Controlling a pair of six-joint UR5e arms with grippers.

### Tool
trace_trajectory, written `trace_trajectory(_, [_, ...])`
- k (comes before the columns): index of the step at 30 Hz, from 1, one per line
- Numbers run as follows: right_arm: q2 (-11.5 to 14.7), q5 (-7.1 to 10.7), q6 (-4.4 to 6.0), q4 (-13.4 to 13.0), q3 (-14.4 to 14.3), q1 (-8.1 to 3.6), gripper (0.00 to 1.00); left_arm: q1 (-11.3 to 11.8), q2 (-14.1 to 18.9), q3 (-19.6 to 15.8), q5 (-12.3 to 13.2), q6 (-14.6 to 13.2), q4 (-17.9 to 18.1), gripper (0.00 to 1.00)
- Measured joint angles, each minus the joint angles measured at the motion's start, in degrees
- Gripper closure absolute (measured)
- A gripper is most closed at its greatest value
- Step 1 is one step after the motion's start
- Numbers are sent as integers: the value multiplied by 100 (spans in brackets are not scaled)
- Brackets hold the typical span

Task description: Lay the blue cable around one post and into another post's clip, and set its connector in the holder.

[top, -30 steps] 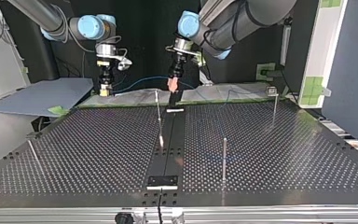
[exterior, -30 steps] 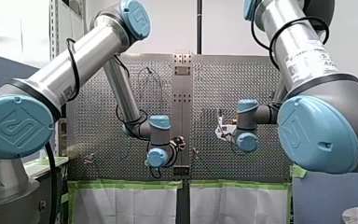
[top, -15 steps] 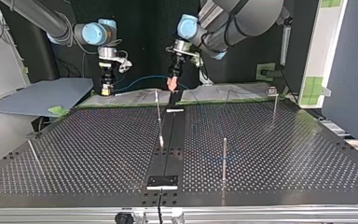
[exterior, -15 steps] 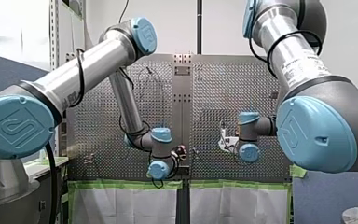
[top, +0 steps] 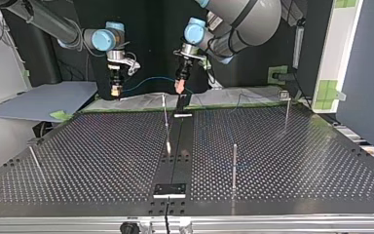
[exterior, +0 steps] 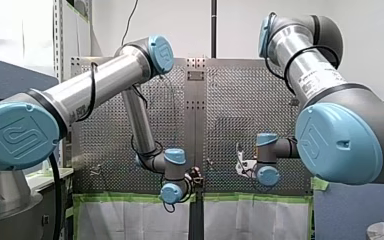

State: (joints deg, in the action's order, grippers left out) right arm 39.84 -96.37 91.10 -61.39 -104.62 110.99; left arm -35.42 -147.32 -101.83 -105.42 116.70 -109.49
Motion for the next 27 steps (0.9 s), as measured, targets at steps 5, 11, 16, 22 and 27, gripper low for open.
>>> trace_trajectory(5, [-245,8,-23,155,228,-35,97,-7,-15,164,-128,-95,-147,78])
trace_trajectory(11, [-500,17,-39,210,485,-89,97,-54,-14,350,-383,-324,-415,78])
trace_trajectory(16, [-557,31,-43,262,643,-135,97,-98,-18,435,-630,-581,-598,78])
trace_trajectory(22, [-620,51,-45,297,785,-196,97,-158,-18,535,-733,-866,-671,78])
trace_trajectory(27, [-819,62,-68,401,958,-230,97,-238,-16,701,-752,-1088,-813,78])
